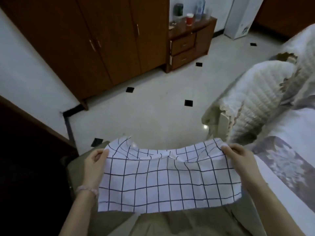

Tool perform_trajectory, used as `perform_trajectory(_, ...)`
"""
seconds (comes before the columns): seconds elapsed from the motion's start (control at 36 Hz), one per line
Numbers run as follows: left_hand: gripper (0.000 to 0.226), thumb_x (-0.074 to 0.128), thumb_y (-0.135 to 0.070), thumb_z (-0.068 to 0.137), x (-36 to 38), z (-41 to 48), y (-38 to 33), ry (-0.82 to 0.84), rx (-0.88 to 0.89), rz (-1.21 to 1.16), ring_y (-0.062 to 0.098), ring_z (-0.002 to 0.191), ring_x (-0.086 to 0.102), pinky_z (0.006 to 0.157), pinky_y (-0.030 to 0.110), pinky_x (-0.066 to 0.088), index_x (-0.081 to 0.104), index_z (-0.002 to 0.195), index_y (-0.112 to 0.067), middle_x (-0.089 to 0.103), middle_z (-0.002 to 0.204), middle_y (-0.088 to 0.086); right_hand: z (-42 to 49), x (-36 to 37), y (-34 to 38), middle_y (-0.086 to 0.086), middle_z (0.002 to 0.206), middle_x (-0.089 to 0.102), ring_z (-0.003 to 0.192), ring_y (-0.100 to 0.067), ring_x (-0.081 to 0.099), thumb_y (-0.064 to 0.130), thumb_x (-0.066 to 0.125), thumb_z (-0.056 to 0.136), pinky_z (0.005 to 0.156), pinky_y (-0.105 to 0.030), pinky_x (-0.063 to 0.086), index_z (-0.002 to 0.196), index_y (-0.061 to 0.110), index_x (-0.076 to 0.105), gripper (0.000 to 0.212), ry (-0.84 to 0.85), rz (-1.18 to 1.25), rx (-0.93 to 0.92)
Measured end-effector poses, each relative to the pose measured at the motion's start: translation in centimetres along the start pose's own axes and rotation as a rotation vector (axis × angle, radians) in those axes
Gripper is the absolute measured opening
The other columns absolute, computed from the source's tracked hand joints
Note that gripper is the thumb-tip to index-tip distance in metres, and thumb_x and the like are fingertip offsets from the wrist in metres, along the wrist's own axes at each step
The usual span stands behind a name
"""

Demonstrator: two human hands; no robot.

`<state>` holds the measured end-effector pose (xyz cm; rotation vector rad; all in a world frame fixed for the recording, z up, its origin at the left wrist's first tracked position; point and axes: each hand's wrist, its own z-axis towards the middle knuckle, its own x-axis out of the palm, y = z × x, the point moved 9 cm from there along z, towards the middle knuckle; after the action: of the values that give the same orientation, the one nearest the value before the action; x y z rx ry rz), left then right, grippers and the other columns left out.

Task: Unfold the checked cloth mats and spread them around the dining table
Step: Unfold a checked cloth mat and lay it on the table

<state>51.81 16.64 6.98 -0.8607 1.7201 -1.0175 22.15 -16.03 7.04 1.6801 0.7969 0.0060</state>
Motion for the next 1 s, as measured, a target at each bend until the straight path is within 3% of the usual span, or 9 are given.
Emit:
perform_trajectory(0.11,0.020,0.054,-0.012,0.092,-1.1,5.6,-3.0,-0.010,0.035,0.004,0.022,0.083,0.053,0.069,0.030,0.040,0.061,0.092,0.007,0.059,0.085,0.016,4.1,3.2,4.8,0.002,0.091,0.067,0.089,-0.015,0.062,0.026,0.060,0.088,0.078,-0.029,0.049,0.099,0.016,0.068,0.017,0.020,0.048,0.003)
perform_trajectory(0.22,0.015,0.053,-0.014,0.093,-1.2,10.6,-5.6,-0.047,0.049,-0.026,0.013,0.078,0.057,0.074,0.029,0.044,0.064,0.085,-0.006,0.064,0.083,0.005,9.3,4.8,9.0,0.002,0.092,0.068,0.088,-0.012,0.061,0.027,0.061,0.087,0.077,-0.027,0.047,0.100,0.016,0.068,0.018,-0.011,0.087,-0.042)
perform_trajectory(0.36,0.012,0.053,-0.011,0.093,1.1,17.9,-7.3,-0.073,0.046,-0.041,0.017,0.086,0.057,0.081,0.031,0.044,0.063,0.091,-0.004,0.062,0.083,0.002,17.2,6.8,11.9,0.002,0.074,0.063,0.060,0.005,0.057,0.018,0.062,0.088,0.064,-0.020,0.043,0.085,0.012,0.067,0.008,-0.053,0.135,-0.061)
perform_trajectory(0.42,0.013,0.054,-0.012,0.093,3.0,21.4,-7.9,-0.068,0.036,-0.033,0.019,0.088,0.057,0.079,0.031,0.044,0.064,0.086,-0.007,0.063,0.083,0.003,21.0,7.9,12.3,0.000,0.072,0.060,0.049,0.011,0.051,0.014,0.062,0.088,0.057,-0.009,0.044,0.085,0.008,0.065,0.008,-0.063,0.155,-0.060)
perform_trajectory(0.58,0.017,0.050,-0.018,0.095,10.7,31.2,-12.3,-0.004,0.018,-0.021,0.010,0.081,0.052,0.069,0.024,0.040,0.060,0.081,-0.018,0.059,0.084,-0.001,31.9,10.9,14.6,-0.006,0.073,0.055,0.061,-0.008,0.047,0.011,0.058,0.090,0.049,-0.003,0.037,0.082,0.000,0.064,0.015,-0.045,0.187,-0.016)
perform_trajectory(0.64,0.016,0.049,-0.020,0.095,13.4,34.4,-14.9,0.022,0.024,-0.010,0.010,0.081,0.053,0.067,0.024,0.039,0.060,0.083,-0.018,0.059,0.085,-0.002,35.3,10.5,16.3,-0.001,0.069,0.056,0.064,-0.009,0.047,0.011,0.057,0.090,0.051,-0.003,0.039,0.076,0.009,0.063,0.015,-0.075,0.210,0.001)
perform_trajectory(0.78,0.014,0.052,-0.019,0.093,20.5,42.3,-23.4,0.074,0.106,-0.016,0.014,0.082,0.059,0.069,0.027,0.046,0.064,0.091,-0.012,0.066,0.087,0.000,43.0,6.4,20.5,0.003,0.072,0.058,0.065,-0.003,0.049,0.013,0.057,0.090,0.046,0.002,0.037,0.093,0.004,0.063,0.011,-0.201,0.241,0.001)
perform_trajectory(0.92,0.013,0.056,-0.019,0.092,30.1,48.5,-31.0,0.210,0.189,-0.029,0.019,0.085,0.060,0.079,0.036,0.046,0.066,0.086,-0.013,0.067,0.089,0.006,49.3,0.0,22.3,0.004,0.075,0.062,0.072,-0.011,0.054,0.015,0.059,0.089,0.062,-0.017,0.043,0.092,0.008,0.065,0.010,-0.383,0.269,0.002)
perform_trajectory(1.0,0.016,0.055,-0.022,0.092,37.3,51.4,-34.6,0.304,0.245,0.027,0.020,0.088,0.059,0.081,0.038,0.046,0.065,0.090,-0.011,0.066,0.092,0.008,52.9,-3.3,21.7,0.006,0.074,0.063,0.068,-0.007,0.055,0.017,0.059,0.089,0.054,-0.008,0.043,0.087,0.011,0.065,0.008,-0.465,0.275,0.033)
